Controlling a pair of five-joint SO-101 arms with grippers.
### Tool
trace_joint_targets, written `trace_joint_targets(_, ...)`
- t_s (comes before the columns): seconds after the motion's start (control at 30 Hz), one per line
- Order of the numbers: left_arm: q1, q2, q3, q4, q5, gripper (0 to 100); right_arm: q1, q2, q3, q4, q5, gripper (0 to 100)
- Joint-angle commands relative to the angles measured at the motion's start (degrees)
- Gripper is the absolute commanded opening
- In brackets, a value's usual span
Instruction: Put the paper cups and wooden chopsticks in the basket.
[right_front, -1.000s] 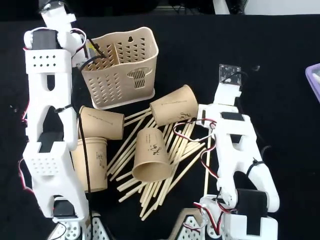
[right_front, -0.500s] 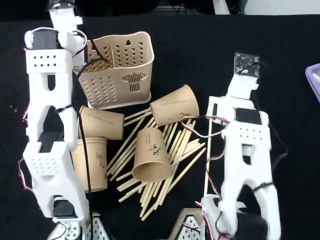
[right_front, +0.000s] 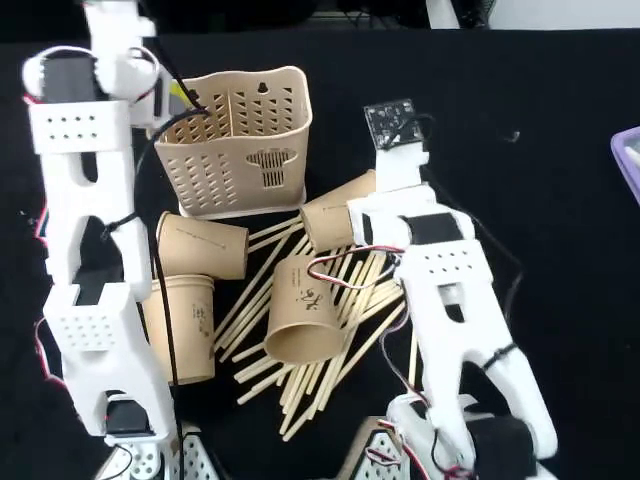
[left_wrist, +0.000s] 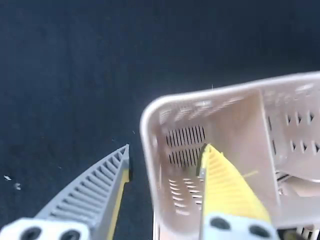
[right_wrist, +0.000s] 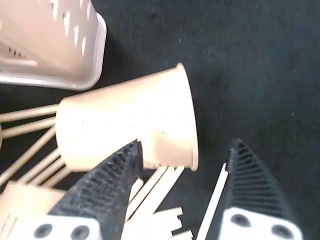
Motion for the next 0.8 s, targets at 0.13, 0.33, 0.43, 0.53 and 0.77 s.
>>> trace_joint_targets(0.13,-2.3,-2.2,-18.3,3.1,-0.5,24,-1.1,7.6,-1.5,-6.3,1.2,23.3)
trace_joint_targets(0.33,-6.7,-2.5,-19.7,3.1,-0.5,24,-1.0,9.6,-2.3,-6.3,3.8,18.2)
trace_joint_targets(0.43,-10.1,-4.8,-19.0,3.1,-0.5,24,-0.8,8.4,-2.2,-5.8,4.4,5.1)
trace_joint_targets(0.53,-13.9,-7.6,-16.4,3.1,-0.5,24,-0.3,5.7,-0.6,-5.8,3.4,2.2)
trace_joint_targets(0.77,-24.7,-14.2,-2.8,3.1,-0.5,24,0.0,-9.8,7.3,-4.6,3.9,1.1)
